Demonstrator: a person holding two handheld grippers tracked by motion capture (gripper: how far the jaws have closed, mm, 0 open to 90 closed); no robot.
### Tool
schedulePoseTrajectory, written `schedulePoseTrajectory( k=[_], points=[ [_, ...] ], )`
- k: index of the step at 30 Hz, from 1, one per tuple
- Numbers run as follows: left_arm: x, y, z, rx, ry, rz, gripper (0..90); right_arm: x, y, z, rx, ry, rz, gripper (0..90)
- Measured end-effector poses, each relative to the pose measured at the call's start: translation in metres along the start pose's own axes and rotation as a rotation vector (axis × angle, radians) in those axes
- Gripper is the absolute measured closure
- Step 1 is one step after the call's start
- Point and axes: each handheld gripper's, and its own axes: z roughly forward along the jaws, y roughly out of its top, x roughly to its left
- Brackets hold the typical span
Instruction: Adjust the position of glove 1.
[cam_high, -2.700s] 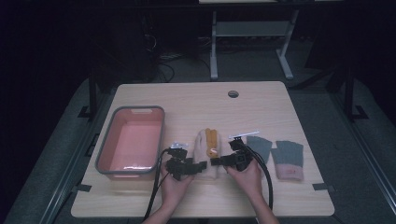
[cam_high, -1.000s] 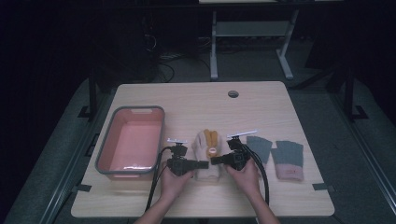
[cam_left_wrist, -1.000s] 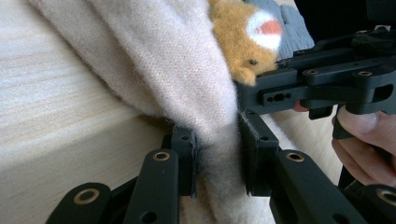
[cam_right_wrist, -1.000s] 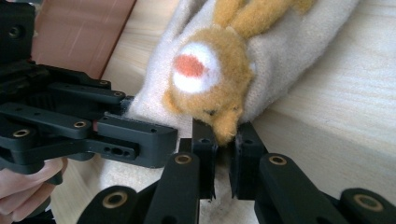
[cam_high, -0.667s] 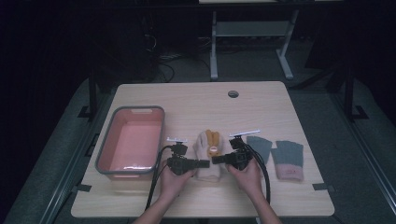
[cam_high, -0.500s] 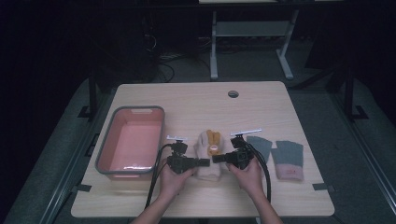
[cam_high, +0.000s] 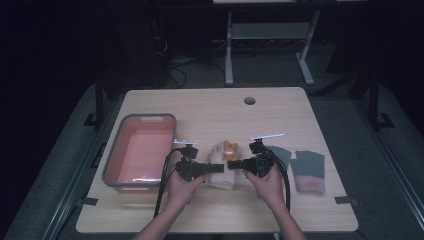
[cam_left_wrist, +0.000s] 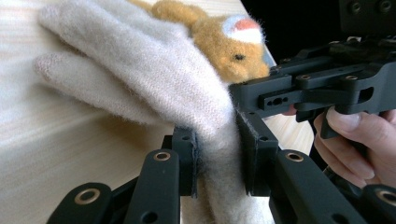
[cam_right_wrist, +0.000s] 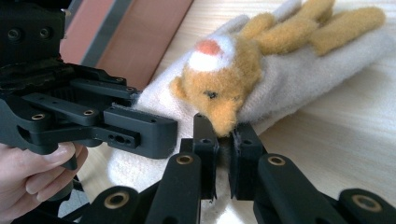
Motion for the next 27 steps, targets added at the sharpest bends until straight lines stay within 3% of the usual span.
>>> schedulePoseTrajectory(
  k=[27],
  points=[
    [-0.007,0.024,-0.027,-0.055,-0.029,0.015,71.1,0.024,0.031,-0.009,-0.011,0.025,-0.04,83.9]
  ],
)
